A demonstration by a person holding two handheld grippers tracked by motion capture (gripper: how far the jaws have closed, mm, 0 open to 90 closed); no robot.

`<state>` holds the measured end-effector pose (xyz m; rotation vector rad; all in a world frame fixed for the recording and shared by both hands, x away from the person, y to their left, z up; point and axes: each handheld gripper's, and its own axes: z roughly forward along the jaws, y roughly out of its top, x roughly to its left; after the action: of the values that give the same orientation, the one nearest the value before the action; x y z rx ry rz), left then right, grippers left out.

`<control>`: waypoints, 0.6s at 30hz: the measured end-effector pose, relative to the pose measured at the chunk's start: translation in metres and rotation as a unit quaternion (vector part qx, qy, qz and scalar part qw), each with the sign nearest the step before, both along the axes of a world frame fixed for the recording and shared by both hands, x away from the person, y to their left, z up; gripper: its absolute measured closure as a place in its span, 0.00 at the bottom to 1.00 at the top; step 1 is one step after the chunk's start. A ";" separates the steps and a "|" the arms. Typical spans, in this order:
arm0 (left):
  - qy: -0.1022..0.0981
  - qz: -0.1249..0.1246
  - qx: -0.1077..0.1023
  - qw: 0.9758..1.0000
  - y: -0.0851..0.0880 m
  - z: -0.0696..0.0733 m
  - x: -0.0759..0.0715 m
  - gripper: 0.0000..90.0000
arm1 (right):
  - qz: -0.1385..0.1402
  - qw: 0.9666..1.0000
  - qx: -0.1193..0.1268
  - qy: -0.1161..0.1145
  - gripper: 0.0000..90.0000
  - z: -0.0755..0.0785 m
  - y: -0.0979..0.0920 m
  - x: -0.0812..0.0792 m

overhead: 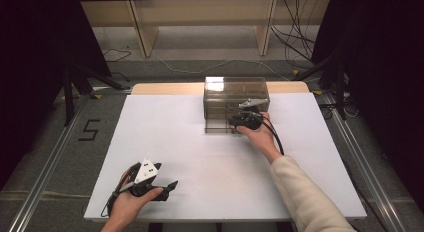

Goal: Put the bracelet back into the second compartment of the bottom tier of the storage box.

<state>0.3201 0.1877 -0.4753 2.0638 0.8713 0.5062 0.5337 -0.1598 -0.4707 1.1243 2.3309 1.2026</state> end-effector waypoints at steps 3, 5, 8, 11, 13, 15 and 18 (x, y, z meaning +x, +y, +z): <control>0.000 0.000 0.000 1.000 0.000 0.000 0.000 0.19 | 0.000 1.000 -0.002 0.000 0.71 0.003 -0.001 -0.002; -0.001 0.000 -0.001 1.000 0.000 0.000 0.000 0.19 | -0.001 1.000 -0.005 0.000 0.68 0.005 -0.002 -0.005; -0.001 0.000 -0.001 1.000 0.000 0.000 0.000 0.19 | -0.007 1.000 -0.006 0.004 0.61 0.008 -0.002 -0.007; 0.000 0.000 0.000 1.000 0.000 0.000 0.000 0.19 | -0.002 1.000 -0.011 0.001 0.56 0.012 -0.002 -0.010; 0.000 0.001 -0.001 1.000 0.000 0.000 0.000 0.19 | -0.001 1.000 -0.016 0.001 0.52 0.014 -0.002 -0.011; 0.000 0.001 -0.001 1.000 0.000 0.000 0.000 0.19 | 0.000 1.000 -0.017 0.003 0.47 0.016 -0.002 -0.013; 0.000 0.001 -0.001 1.000 -0.001 0.000 0.000 0.19 | 0.003 1.000 -0.018 0.010 0.38 0.018 -0.002 -0.016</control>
<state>0.3202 0.1871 -0.4757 2.0612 0.8725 0.5069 0.5180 -0.1617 -0.4523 1.1229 2.3631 1.1515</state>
